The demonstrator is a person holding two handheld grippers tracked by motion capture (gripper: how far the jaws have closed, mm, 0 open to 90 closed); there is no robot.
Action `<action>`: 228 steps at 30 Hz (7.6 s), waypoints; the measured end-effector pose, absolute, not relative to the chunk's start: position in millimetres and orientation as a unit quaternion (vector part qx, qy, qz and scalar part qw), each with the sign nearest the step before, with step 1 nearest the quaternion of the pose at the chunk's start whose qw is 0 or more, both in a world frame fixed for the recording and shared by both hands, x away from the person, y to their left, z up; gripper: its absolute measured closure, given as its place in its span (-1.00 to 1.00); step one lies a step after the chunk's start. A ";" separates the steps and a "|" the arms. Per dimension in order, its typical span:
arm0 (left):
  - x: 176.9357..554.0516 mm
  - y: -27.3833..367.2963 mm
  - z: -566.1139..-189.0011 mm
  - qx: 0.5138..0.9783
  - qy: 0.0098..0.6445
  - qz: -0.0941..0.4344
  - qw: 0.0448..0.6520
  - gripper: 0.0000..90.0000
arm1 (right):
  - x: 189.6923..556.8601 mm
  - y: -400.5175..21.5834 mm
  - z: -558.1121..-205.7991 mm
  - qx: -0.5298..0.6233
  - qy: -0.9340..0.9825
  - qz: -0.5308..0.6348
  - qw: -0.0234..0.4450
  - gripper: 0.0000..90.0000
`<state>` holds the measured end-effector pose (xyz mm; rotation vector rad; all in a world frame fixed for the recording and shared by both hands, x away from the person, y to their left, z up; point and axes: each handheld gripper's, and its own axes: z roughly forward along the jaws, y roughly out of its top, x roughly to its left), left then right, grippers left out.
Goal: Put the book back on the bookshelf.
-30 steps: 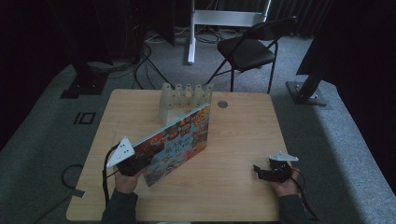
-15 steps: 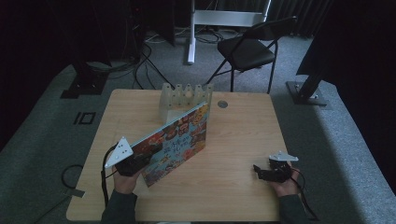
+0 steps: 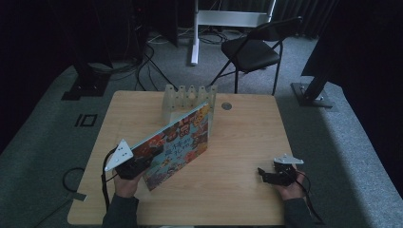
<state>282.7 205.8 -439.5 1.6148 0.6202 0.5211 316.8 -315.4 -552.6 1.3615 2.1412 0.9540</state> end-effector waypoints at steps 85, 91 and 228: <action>267.3 227.2 -435.6 0.679 0.330 0.273 0.597 0.79 | 318.4 -314.6 -553.0 0.497 0.771 0.335 0.214 -0.75; 265.6 227.9 -434.9 0.678 0.333 0.278 0.594 0.79 | 318.4 -314.6 -553.0 0.498 0.771 0.335 0.214 -0.75; 307.6 173.5 -406.5 0.592 0.413 0.414 0.554 0.80 | 318.4 -314.5 -552.9 0.499 0.770 0.335 0.213 -0.75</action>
